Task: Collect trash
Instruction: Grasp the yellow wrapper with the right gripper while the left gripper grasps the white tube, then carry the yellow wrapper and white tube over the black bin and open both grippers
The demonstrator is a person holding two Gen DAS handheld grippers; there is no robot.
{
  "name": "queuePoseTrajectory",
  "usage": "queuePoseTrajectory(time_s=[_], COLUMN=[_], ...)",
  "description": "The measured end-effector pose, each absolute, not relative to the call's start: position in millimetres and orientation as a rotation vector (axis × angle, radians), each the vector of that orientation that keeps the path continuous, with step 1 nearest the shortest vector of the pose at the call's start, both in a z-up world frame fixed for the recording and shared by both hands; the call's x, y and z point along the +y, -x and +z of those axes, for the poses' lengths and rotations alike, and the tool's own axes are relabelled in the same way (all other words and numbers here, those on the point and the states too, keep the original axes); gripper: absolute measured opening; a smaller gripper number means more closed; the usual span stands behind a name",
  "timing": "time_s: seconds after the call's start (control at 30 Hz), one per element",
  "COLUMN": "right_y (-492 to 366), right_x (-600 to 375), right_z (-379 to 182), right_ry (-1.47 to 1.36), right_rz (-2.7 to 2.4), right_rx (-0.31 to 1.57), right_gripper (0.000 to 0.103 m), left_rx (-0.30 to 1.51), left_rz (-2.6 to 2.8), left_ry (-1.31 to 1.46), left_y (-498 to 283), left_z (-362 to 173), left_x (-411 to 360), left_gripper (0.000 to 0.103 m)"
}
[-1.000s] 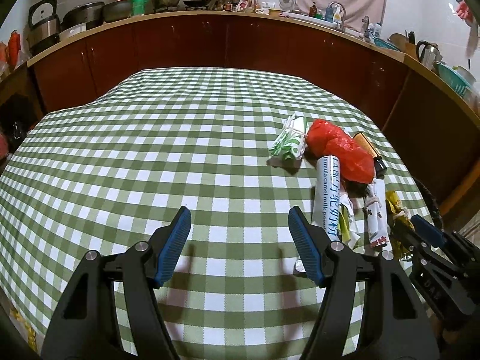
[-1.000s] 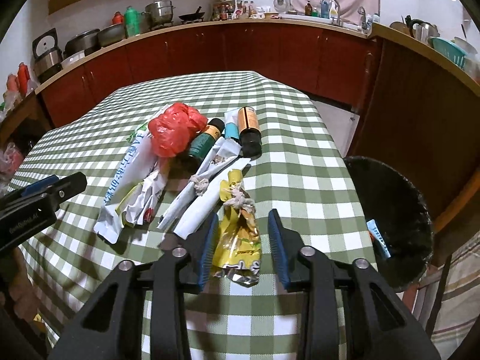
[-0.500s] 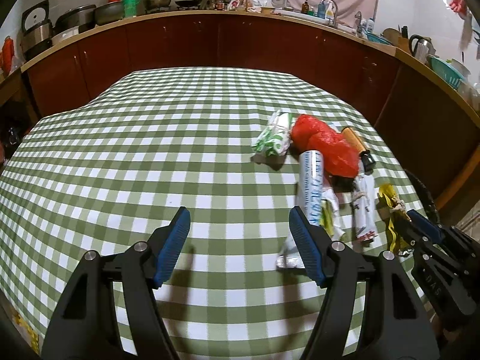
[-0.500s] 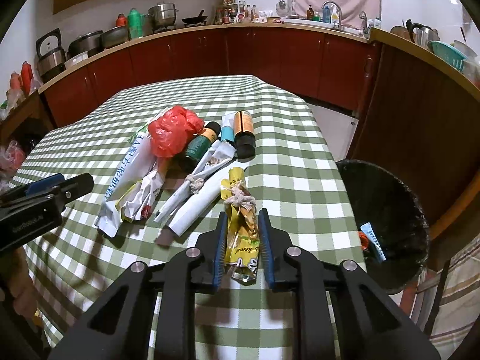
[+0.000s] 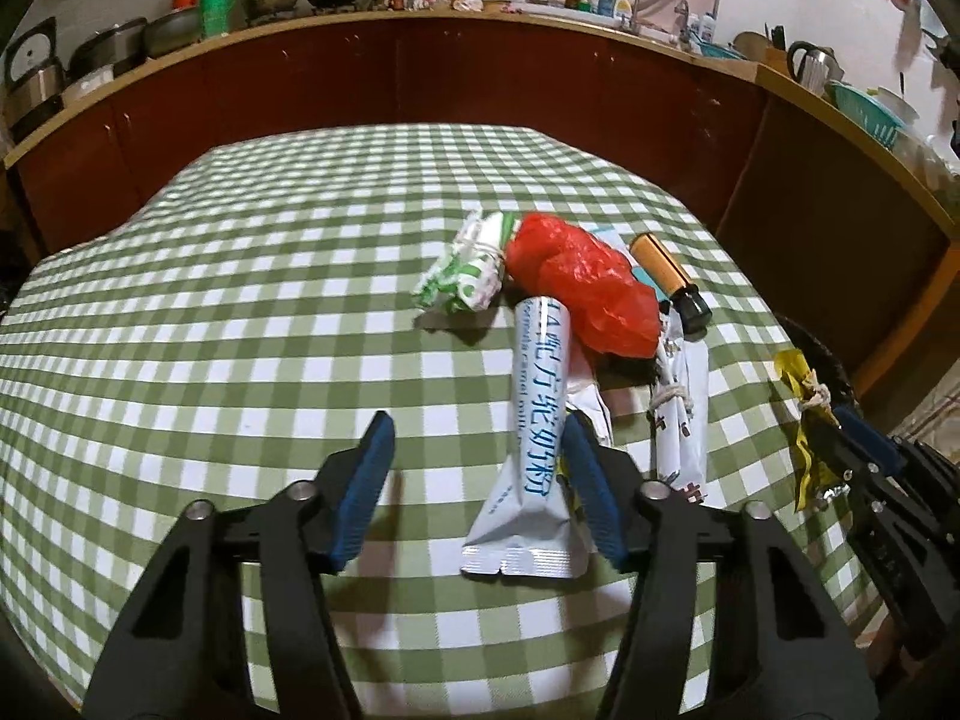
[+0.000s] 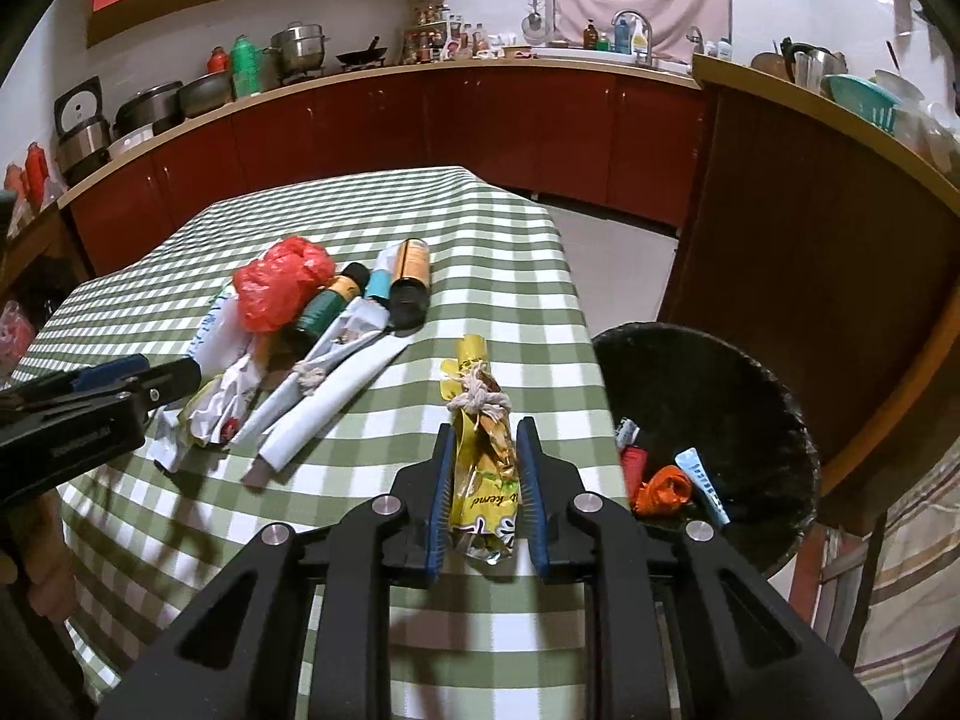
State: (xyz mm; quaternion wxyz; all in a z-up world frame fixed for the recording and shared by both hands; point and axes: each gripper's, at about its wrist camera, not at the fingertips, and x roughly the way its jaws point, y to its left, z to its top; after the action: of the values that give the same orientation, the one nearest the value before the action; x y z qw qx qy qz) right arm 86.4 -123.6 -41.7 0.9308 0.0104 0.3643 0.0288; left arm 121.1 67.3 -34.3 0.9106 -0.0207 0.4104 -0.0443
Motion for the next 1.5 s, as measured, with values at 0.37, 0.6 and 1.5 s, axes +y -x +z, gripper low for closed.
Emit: queuePoseTrajectory(time_s=[0.37,0.6,1.5], right_y=[-88,-87,-82], right_x=[-130,-131,-224], right_z=[-45,-43,-27], right_ry=[-0.038,-0.035,-0.052], right_rz=[0.057,0.055,-0.150], right_rx=[0.747,0.739,0.646], right_gripper=[0.022,0.022,0.022], left_rx=[0.866,0.833,0.728], left_rz=[-0.170,-0.138,-0.333], left_ry=[0.056,0.061,-0.071], left_y=[-124,-113,-112], left_z=[-44,-33,0], left_x=[58,71,-71], left_gripper=[0.015,0.013,0.013])
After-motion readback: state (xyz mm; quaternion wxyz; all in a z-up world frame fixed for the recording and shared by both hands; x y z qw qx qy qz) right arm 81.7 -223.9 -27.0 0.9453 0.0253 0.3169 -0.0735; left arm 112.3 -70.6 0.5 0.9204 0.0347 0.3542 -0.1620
